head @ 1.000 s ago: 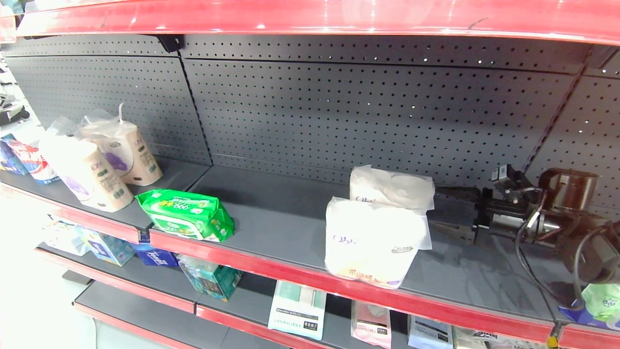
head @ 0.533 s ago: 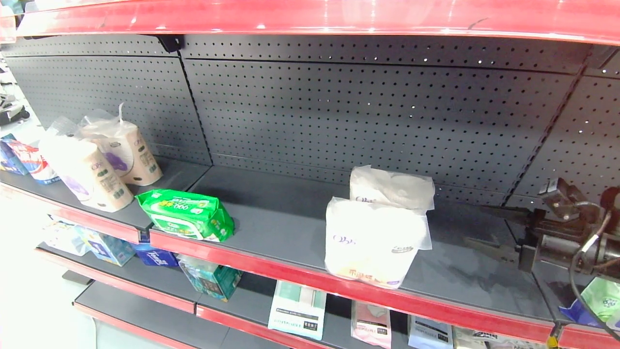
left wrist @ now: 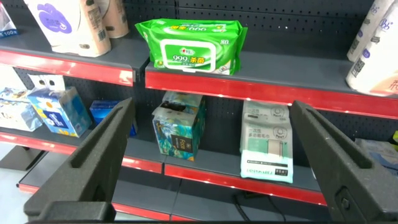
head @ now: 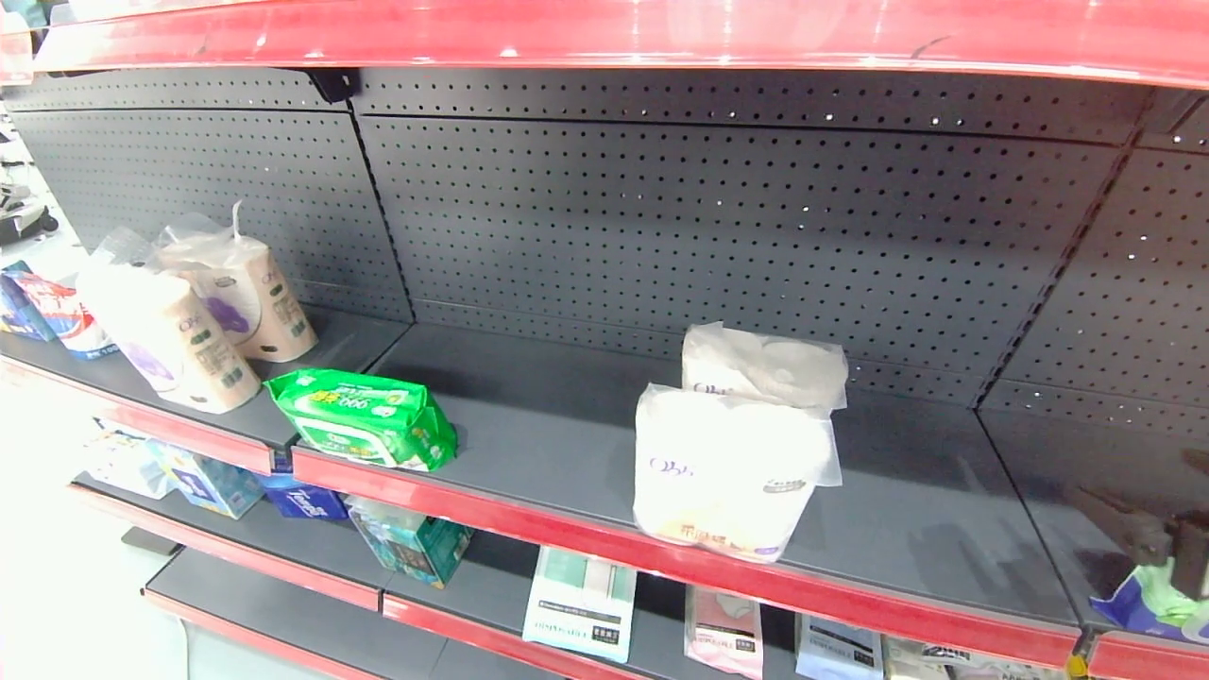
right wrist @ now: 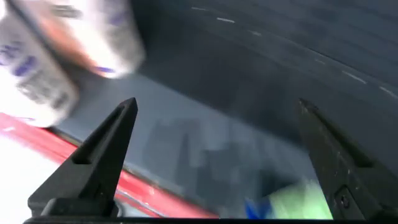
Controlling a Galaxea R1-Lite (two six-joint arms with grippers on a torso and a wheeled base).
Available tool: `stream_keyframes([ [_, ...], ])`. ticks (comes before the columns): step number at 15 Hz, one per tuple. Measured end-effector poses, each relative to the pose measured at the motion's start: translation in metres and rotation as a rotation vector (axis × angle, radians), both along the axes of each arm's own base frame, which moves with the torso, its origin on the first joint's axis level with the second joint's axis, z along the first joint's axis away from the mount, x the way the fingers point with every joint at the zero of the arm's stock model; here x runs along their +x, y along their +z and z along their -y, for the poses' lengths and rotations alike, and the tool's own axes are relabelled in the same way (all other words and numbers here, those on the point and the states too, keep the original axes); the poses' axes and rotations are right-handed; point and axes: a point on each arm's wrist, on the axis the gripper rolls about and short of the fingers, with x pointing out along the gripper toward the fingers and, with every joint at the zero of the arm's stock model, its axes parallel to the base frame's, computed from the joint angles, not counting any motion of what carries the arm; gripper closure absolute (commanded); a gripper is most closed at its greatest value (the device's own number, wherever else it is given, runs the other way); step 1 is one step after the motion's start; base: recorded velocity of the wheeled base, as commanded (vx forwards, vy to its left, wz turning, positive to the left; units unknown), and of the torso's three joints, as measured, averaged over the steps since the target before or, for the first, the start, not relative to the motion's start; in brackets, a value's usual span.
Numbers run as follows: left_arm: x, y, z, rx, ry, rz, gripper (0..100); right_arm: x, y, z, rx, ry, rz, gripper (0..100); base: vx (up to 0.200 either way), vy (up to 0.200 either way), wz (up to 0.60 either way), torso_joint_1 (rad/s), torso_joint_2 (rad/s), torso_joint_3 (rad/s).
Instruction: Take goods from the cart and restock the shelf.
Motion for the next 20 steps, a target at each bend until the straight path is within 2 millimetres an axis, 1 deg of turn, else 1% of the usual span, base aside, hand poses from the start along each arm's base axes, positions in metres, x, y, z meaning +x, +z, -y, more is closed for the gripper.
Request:
stream_keyframes([
  [2,0.000,0.000,0.000,0.000,0.000,0.001,0,-0.045,0.000,-0.007,-0.013,-0.116,0.035,0,0.000,0.000,0.00,0.000,0.00,0.000],
  [4,0.000,0.000,0.000,0.000,0.000,0.000,0,-0.087,-0.012,-0.014,-0.013,-0.190,0.073,0,0.000,0.000,0.00,0.000,0.00,0.000],
  [6,0.000,0.000,0.000,0.000,0.000,0.001,0,-0.119,-0.031,-0.020,0.015,-0.251,0.113,0,0.000,0.000,0.00,0.000,0.00,0.000],
  [7,0.000,0.000,0.000,0.000,0.000,0.001,0,-0.128,-0.039,-0.022,0.034,-0.276,0.126,0,0.000,0.000,0.00,0.000,0.00,0.000],
  [9,0.000,0.000,0.000,0.000,0.000,0.000,0,-0.134,-0.062,-0.023,0.080,-0.290,0.144,0,0.000,0.000,0.00,0.000,0.00,0.000],
  [10,0.000,0.000,0.000,0.000,0.000,0.001,0,-0.134,-0.067,-0.025,0.100,-0.230,0.153,0,0.000,0.000,0.00,0.000,0.00,0.000],
  [12,0.000,0.000,0.000,0.000,0.000,0.000,0,-0.134,-0.072,-0.027,0.123,-0.132,0.160,0,0.000,0.000,0.00,0.000,0.00,0.000],
  [14,0.000,0.000,0.000,0.000,0.000,0.000,0,-0.134,-0.074,-0.027,0.130,-0.070,0.154,0,0.000,0.000,0.00,0.000,0.00,0.000],
  [16,0.000,0.000,0.000,0.001,0.000,0.000,0,-0.137,-0.074,-0.024,0.117,0.045,0.169,0,0.000,0.000,0.00,0.000,0.00,0.000],
  [17,0.000,0.000,0.000,0.001,0.000,0.000,0,-0.139,-0.075,-0.023,0.113,0.057,0.187,0,0.000,0.000,0.00,0.000,0.00,0.000],
  [20,0.000,0.000,0.000,0.001,0.000,0.000,0,-0.143,-0.077,-0.018,0.171,-0.121,0.246,0,0.000,0.000,0.00,0.000,0.00,0.000],
])
